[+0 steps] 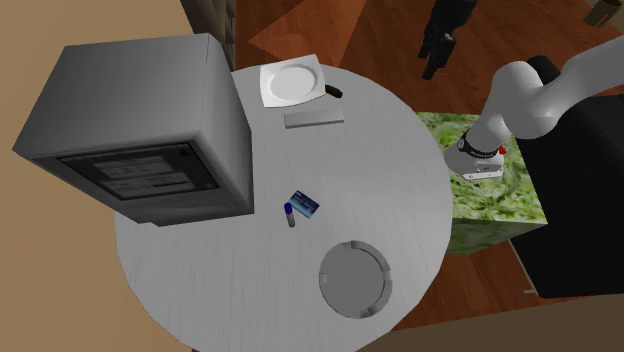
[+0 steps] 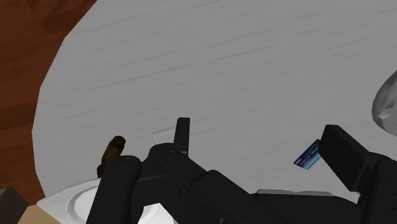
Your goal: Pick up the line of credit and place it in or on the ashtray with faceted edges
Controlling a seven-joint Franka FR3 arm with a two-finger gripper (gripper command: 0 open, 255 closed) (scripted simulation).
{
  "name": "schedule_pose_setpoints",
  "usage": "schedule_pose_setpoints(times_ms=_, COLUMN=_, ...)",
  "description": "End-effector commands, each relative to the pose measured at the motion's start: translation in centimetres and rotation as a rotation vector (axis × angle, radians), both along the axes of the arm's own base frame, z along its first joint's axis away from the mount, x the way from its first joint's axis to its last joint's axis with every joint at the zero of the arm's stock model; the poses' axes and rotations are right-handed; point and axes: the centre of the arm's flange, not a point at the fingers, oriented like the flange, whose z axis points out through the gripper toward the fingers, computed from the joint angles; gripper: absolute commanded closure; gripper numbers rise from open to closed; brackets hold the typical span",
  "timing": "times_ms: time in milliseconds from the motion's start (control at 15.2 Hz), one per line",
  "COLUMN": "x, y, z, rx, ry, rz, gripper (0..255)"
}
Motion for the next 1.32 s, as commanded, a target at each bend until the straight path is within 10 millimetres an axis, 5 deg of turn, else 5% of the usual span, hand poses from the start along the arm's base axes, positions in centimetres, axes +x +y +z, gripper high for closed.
schedule_pose_setpoints(times_ms=0, x=0.0, y=0.0, z=0.0, rx=0.0, ry=0.0, rz=0.0, gripper=0)
schedule_pose_setpoints(times_ms=594, x=3.1, y=10.2, z=-6.4, rx=-0.07, ry=-0.114, rz=-0.128, gripper=0)
schedule_pose_setpoints(times_ms=1254, x=8.8, y=20.3, z=-13.7, rx=-0.148, ry=-0.24, rz=-0.27, gripper=0)
